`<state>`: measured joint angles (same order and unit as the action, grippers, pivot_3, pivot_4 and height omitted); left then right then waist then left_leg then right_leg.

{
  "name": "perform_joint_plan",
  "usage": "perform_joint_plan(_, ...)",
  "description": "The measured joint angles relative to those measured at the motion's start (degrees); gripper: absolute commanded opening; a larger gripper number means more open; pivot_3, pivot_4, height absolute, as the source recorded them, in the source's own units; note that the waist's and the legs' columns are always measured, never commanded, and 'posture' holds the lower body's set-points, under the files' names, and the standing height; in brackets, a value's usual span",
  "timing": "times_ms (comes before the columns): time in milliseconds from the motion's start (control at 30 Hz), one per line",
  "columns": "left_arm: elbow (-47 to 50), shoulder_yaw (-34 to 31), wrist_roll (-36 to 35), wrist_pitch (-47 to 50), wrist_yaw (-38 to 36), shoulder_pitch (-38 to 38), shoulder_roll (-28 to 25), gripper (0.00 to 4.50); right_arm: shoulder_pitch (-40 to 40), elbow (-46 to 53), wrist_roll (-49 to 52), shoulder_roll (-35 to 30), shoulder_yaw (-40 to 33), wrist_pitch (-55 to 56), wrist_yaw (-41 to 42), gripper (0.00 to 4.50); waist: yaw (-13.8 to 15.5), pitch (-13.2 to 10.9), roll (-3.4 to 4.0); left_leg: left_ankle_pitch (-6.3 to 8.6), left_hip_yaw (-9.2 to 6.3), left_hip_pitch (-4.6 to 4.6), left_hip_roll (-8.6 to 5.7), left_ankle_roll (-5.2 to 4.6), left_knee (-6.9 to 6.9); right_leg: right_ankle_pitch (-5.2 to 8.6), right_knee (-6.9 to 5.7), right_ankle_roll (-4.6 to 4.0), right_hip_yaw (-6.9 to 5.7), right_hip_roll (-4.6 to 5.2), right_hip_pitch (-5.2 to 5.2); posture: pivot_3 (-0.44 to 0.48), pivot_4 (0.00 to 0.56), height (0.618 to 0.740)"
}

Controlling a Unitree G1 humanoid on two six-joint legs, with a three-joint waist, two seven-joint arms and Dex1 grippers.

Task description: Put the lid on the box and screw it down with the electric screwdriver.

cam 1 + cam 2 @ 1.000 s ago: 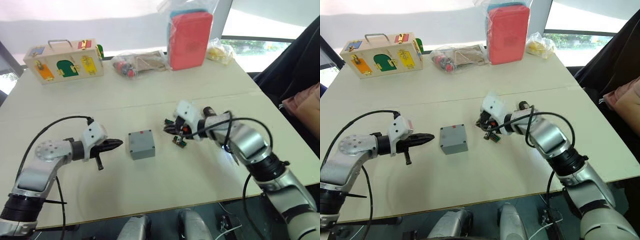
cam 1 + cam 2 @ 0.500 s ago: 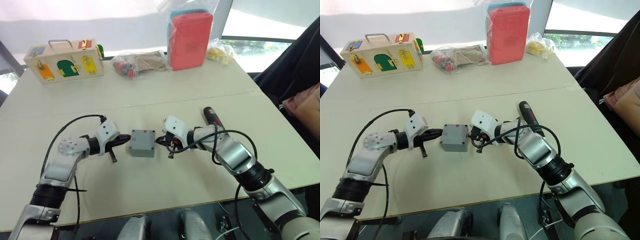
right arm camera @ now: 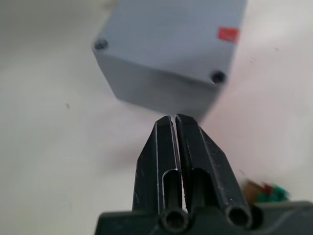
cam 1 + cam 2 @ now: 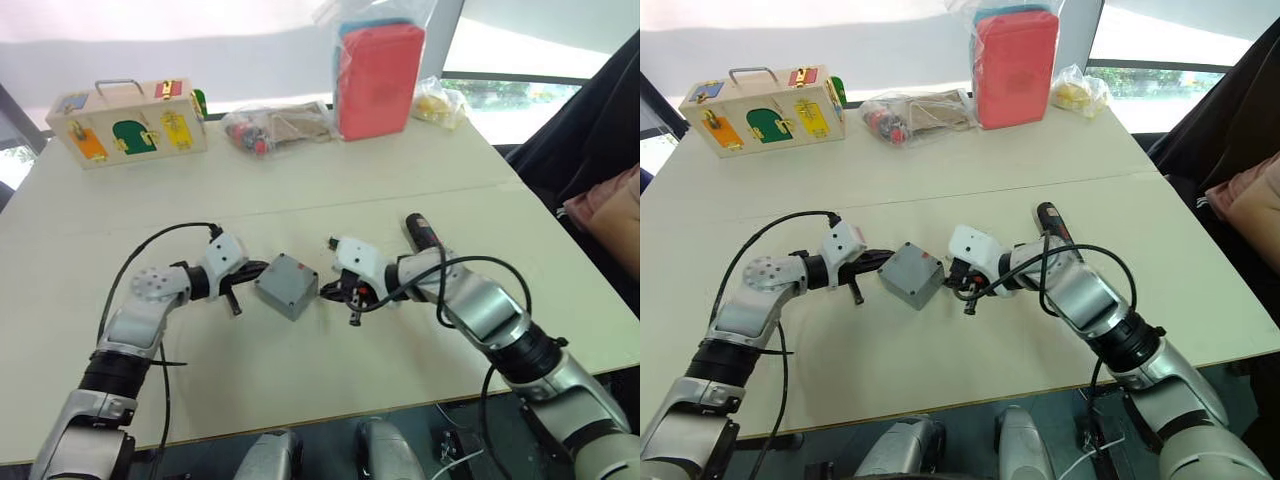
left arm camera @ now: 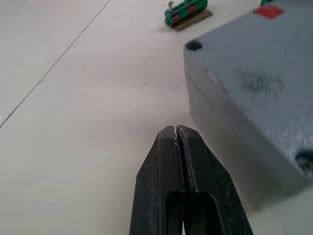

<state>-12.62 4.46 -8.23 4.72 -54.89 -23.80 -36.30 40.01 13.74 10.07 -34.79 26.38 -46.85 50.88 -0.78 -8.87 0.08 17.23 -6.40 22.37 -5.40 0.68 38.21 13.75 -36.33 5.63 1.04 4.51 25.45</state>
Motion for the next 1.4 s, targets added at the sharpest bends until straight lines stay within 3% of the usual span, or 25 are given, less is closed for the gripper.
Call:
perform_joint_plan(267,11.5,-2.3,-5.2,6.2,-5.9,8.1,-6.2,0.00,4.2,-14.0,-3.8,5.3,-1.5,9.8,-2.6,0.07,-0.2,0.0,-0.04,0.00,0.03,0.00,0.03,0.00,-0.05,0.00,0.00,0.00,0.10,-0.01,0.04,0.000,0.150,0.740)
perform_joint_plan(533,18.1,-3.5,-7.3,10.7,-5.8,12.4,-6.8,0.00,4.0,-21.7,-5.8,12.8,-0.2,15.8,-2.7,0.07,0.0,0.0,-0.05,-0.01,0.00,0.00,0.00,0.02,-0.01,0.00,-0.03,0.00,0.06,0.00,0.00,0.000,0.150,0.740)
perform_joint_plan(800,19.1,-3.0,-7.2,11.9,-4.0,11.3,-5.2,0.00,2.1,-22.3,-7.1,13.9,-0.2,16.1,-1.9,0.07,-0.1,0.0,-0.05,-0.01,0.00,0.00,0.01,0.02,-0.01,0.00,-0.07,0.00,0.05,-0.01,0.02,0.000,0.150,0.740)
perform_joint_plan(1400,15.0,-1.2,-4.9,11.1,-3.9,6.2,-3.3,0.00,-0.9,-12.0,-7.1,11.0,-0.9,7.5,-0.3,0.07,-0.2,0.0,-0.05,-0.02,0.00,0.00,0.01,0.03,0.00,0.00,-0.08,0.00,0.02,-0.01,0.04,0.000,0.150,0.740)
